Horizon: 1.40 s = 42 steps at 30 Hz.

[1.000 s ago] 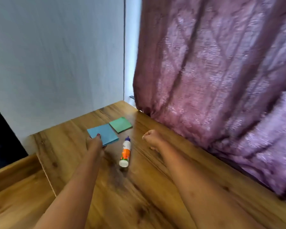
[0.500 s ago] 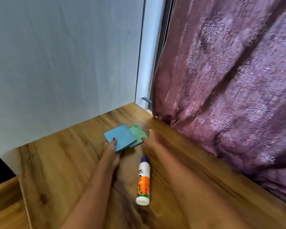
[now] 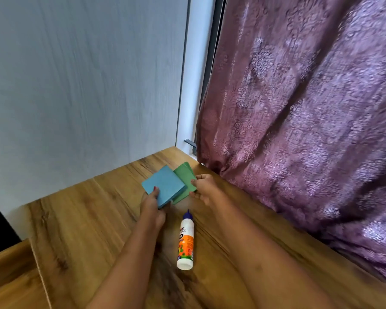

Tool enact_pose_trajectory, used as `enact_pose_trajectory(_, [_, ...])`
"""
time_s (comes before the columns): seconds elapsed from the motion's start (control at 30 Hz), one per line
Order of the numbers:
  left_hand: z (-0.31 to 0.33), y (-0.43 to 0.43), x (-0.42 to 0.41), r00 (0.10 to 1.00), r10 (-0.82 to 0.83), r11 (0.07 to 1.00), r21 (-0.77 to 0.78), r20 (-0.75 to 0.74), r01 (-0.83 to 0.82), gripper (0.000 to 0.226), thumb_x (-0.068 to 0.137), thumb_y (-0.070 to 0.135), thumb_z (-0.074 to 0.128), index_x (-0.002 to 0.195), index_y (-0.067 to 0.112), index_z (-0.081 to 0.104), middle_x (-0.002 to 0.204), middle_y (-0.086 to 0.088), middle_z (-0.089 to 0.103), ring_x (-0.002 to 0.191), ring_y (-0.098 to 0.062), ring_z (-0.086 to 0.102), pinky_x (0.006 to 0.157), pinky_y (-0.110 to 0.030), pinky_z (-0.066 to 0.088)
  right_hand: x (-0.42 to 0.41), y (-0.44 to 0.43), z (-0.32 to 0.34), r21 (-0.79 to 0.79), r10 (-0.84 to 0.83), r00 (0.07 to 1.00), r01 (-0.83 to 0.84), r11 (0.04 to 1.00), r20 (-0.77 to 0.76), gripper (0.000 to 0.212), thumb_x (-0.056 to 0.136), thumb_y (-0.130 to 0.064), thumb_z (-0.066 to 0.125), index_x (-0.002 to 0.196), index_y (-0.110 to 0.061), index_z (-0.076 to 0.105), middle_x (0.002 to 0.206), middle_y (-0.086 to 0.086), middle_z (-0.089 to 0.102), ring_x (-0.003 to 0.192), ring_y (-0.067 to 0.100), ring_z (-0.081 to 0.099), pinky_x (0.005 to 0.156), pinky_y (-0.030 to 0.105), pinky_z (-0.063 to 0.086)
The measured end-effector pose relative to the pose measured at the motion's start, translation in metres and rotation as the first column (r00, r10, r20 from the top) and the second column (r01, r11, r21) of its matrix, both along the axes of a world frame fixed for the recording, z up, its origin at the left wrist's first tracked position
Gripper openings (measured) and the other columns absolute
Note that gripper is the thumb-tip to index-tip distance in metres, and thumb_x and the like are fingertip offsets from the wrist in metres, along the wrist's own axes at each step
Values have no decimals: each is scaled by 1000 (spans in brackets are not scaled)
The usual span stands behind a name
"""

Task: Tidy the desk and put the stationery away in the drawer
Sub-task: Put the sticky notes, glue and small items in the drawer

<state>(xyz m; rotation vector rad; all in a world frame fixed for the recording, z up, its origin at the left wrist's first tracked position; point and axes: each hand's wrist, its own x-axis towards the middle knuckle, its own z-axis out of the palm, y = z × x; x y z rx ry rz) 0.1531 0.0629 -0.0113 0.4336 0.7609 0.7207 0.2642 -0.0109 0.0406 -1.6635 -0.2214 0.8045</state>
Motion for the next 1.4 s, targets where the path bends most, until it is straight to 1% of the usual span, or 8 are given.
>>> enact_pose_trajectory(0.1, [17, -14, -8, 1000, -22, 999, 48, 21, 21, 31, 97, 16, 50, 127, 15, 46, 97, -5, 59, 85, -20, 58, 75, -39, 50, -9, -22, 13, 60, -37, 999, 37, 998, 4, 27, 98, -3, 44, 125, -3, 46, 117, 15, 53, 100, 24, 54, 61, 26, 52])
enact_pose_trajectory(0.3, [46, -60, -48, 994, -68, 995, 84, 80, 61, 35, 97, 15, 49, 132, 14, 45, 100, -4, 59, 88, -20, 58, 74, -41, 51, -54, -91, 30, 182, -64, 989, 89, 979, -137, 28, 98, 1, 39, 123, -10, 43, 111, 18, 56, 89, 28, 60, 66, 39, 53])
enact_pose_trajectory(0.47, [69, -121, -89, 980, -172, 974, 169, 100, 153, 36, 98, 14, 46, 134, 11, 44, 98, -4, 61, 84, -18, 59, 72, -37, 50, -111, -174, 43, 240, 7, 970, 53, 969, -242, 26, 92, 8, 43, 100, -16, 49, 97, 13, 60, 82, 27, 61, 75, 46, 53])
enact_pose_trajectory(0.57, [83, -168, -117, 959, -256, 951, 208, 123, 228, 37, 99, 13, 43, 136, 11, 43, 96, -4, 61, 83, -18, 59, 74, -37, 51, -146, -224, 45, 315, -34, 951, 135, 940, -307, 31, 92, 12, 42, 108, -14, 51, 98, 13, 62, 85, 29, 62, 60, 44, 58])
enact_pose_trajectory(0.67, [87, -214, -154, 942, -305, 940, 202, 138, 274, 37, 99, 12, 43, 136, 10, 42, 96, -4, 62, 82, -18, 60, 56, -28, 58, -188, -276, 49, 374, -87, 936, 220, 901, -341, 19, 98, 0, 43, 106, -14, 52, 96, 12, 63, 83, 27, 62, 52, 42, 58])
enact_pose_trajectory(0.87, [77, -291, -243, 912, -406, 900, 201, 66, 386, 43, 99, 13, 43, 141, 12, 37, 95, -7, 62, 67, -18, 68, 47, -28, 56, -278, -379, 45, 194, -375, 907, 409, 892, -191, 20, 99, -35, 46, 87, -20, 52, 78, 1, 62, 63, 15, 59, 41, 22, 47])
enact_pose_trajectory(1.03, [74, -330, -302, 885, -463, 881, 91, -39, 465, 42, 93, 15, 57, 132, 15, 44, 101, -8, 59, 91, -22, 59, 80, -37, 48, -331, -436, 29, 1, -449, 893, 449, 893, -39, 40, 97, -52, 40, 104, -16, 54, 75, 2, 55, 55, 11, 47, 42, 17, 26])
enact_pose_trajectory(1.4, [7, -247, -394, 791, -490, 777, 228, -365, 587, 37, 96, 37, 49, 118, 7, 54, 95, -10, 65, 73, -18, 58, 52, -26, 38, -426, -381, -8, -117, -390, 917, 398, 910, 86, 38, 100, -43, 37, 109, -12, 57, 101, 11, 69, 85, 22, 66, 64, 29, 47])
